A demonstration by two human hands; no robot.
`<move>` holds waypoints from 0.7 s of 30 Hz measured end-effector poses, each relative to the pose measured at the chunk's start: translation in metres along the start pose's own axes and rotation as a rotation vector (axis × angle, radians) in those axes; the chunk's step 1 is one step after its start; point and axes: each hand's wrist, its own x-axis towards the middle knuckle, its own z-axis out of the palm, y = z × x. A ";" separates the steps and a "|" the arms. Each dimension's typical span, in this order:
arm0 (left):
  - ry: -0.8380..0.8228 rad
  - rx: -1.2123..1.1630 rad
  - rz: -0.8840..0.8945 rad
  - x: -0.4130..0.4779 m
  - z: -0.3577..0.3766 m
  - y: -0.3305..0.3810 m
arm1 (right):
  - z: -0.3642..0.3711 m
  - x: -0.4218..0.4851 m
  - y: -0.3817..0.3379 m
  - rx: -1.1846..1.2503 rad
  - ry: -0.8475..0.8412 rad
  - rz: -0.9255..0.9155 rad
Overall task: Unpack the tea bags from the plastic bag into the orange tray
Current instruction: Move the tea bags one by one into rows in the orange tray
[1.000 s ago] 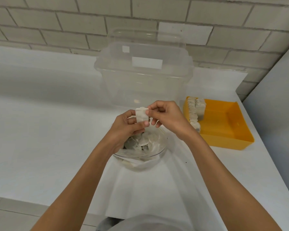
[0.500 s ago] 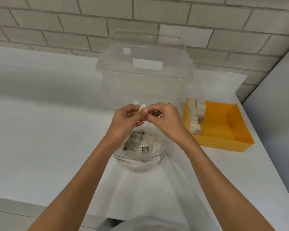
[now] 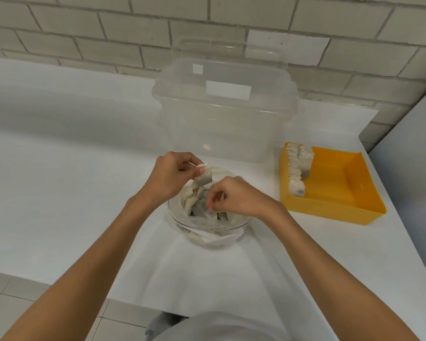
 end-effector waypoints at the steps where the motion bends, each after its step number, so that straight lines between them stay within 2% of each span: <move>1: 0.002 -0.010 -0.001 0.000 -0.001 -0.001 | 0.004 0.000 -0.003 -0.064 -0.045 0.018; 4: 0.006 -0.026 0.001 0.000 -0.003 -0.002 | 0.016 0.000 -0.008 -0.295 -0.070 0.084; 6: 0.012 -0.028 0.000 0.001 -0.005 -0.003 | 0.022 0.001 -0.009 -0.333 -0.059 0.089; 16: 0.018 -0.049 -0.013 -0.001 -0.007 -0.004 | 0.016 0.002 -0.004 -0.050 -0.024 0.126; 21: 0.016 -0.078 -0.014 -0.001 -0.008 -0.001 | 0.002 -0.004 -0.003 0.258 0.120 0.152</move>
